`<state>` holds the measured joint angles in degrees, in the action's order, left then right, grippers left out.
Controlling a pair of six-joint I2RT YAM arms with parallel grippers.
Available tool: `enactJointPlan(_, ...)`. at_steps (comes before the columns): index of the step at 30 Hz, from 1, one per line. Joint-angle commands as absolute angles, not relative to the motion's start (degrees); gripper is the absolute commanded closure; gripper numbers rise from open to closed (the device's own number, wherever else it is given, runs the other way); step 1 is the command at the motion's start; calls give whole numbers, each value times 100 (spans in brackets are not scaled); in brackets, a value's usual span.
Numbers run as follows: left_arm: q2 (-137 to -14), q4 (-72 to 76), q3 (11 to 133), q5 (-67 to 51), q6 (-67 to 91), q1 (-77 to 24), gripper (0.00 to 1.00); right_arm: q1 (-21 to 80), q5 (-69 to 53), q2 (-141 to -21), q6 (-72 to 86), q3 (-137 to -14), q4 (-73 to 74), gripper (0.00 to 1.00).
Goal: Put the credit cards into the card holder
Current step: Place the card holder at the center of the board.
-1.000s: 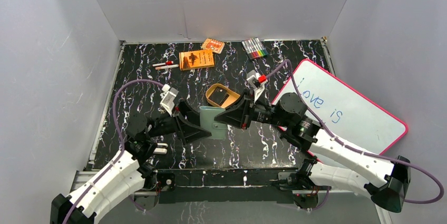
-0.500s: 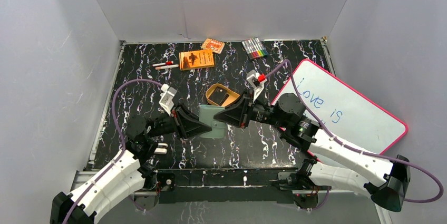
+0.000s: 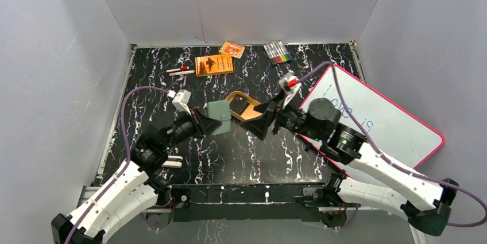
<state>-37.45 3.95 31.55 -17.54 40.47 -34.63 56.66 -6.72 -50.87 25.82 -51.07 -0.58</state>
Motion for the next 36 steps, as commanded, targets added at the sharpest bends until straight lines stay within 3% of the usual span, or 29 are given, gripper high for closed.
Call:
enactJointPlan(1,-3938,-1586,3392,686,3831,-3428,100,5669,671,-4382,1911,-5568,669,2)
enactJointPlan(4,-4410,-1987,3514,1135,3868,-3419,100,5677,1478,-4283,1887,-5529,1111,2)
enactJointPlan(9,-5246,-1503,3557,413,4046,-3238,100,5678,1976,-4371,2157,-5100,1333,2)
enactJointPlan(19,-6162,-38,3003,-1544,4895,-2225,100,5680,2056,-4202,2505,-4361,861,1)
enactJointPlan(36,-7880,1231,3024,-2342,5061,-2158,100,5674,1770,-4290,2627,-4188,731,1)
